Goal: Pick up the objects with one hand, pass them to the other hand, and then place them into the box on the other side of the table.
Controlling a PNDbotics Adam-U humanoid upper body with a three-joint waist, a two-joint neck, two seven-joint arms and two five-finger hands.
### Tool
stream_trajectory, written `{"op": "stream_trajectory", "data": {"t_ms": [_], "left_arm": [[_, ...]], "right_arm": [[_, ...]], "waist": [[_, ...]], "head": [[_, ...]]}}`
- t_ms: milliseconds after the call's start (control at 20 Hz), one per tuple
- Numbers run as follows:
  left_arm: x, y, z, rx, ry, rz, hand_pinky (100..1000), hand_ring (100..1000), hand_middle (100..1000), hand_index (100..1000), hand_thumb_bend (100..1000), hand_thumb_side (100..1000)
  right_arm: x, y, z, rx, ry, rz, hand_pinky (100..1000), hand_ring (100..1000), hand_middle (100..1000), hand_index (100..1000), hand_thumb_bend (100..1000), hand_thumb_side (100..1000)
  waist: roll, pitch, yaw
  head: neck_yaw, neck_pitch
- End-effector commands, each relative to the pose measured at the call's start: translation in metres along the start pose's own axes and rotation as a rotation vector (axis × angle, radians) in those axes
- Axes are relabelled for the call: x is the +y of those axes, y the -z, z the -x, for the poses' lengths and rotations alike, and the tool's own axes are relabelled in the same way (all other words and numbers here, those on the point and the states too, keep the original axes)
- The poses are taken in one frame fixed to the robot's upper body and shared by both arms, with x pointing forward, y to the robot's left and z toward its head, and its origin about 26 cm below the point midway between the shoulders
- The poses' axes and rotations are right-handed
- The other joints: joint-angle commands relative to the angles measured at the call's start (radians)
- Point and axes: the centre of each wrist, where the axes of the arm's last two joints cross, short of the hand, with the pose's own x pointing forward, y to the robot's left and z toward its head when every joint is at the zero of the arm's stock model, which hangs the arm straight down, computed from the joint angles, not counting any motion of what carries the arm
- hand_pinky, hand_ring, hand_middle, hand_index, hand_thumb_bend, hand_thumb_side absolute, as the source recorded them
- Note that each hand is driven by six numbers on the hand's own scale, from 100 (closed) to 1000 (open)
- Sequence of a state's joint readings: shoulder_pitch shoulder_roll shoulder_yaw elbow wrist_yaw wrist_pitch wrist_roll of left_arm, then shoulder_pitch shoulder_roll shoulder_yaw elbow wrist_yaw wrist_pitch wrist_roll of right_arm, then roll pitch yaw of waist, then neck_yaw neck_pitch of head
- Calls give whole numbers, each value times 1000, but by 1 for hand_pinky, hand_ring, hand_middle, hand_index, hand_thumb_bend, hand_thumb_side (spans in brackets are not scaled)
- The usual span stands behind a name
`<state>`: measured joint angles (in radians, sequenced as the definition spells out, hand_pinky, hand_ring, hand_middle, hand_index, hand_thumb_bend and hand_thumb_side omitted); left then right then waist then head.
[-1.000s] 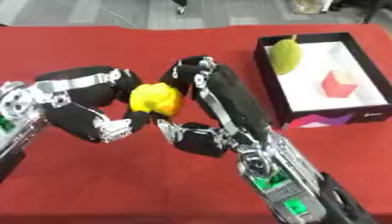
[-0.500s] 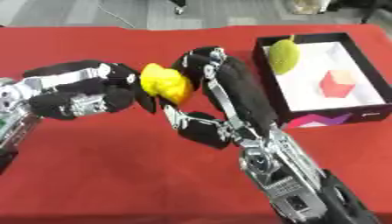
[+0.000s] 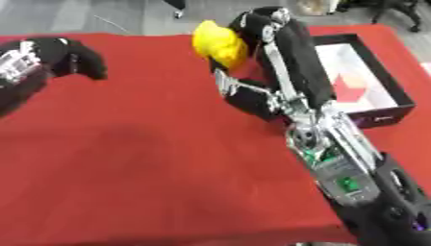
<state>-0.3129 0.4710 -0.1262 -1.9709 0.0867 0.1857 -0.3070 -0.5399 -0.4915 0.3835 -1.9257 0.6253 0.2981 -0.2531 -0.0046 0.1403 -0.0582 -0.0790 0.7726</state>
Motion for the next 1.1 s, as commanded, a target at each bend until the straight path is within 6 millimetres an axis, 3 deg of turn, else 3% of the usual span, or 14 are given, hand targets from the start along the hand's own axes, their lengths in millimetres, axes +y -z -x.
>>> {"op": "stream_trajectory", "data": {"t_ms": [50,400,500,600,650,750,1000,1100], "left_arm": [[3,-9,10,15,-41,-133,756,652,617,723,174,942],[-5,-25,29,61,-109,-264,754,642,606,715,170,947],[-6,-26,31,62,-117,-286,754,641,606,715,173,946],[-8,-27,32,63,-128,-303,754,641,606,715,174,945],[-9,-27,33,63,-132,-309,754,641,606,715,175,945],[-11,-27,34,64,-141,-320,753,640,605,715,176,945],[-14,-28,37,67,-157,-331,753,639,604,716,177,946],[-15,-28,37,66,-159,-334,753,639,604,716,176,945]], "right_arm": [[-10,12,44,143,-125,37,356,417,290,213,100,100],[5,7,153,517,-246,48,389,449,323,327,100,100],[13,-2,176,602,-249,32,418,481,373,443,276,110],[20,-13,192,658,-242,-16,457,522,437,608,594,220],[23,-19,198,679,-236,-51,488,560,483,712,694,241],[26,-27,207,711,-225,-114,530,622,563,795,834,327],[22,-36,212,734,-219,-135,667,803,750,913,969,401],[16,-35,207,713,-226,-88,682,825,775,914,960,446]], "waist": [[2,-16,10],[5,-22,40],[4,-24,45],[3,-26,49],[2,-26,51],[0,-28,54],[-4,-29,58],[-7,-30,58]], "head": [[-57,-3],[-127,-3],[-136,-3],[-142,-3],[-144,-3],[-144,-3],[-136,-3],[-128,-3]]}}
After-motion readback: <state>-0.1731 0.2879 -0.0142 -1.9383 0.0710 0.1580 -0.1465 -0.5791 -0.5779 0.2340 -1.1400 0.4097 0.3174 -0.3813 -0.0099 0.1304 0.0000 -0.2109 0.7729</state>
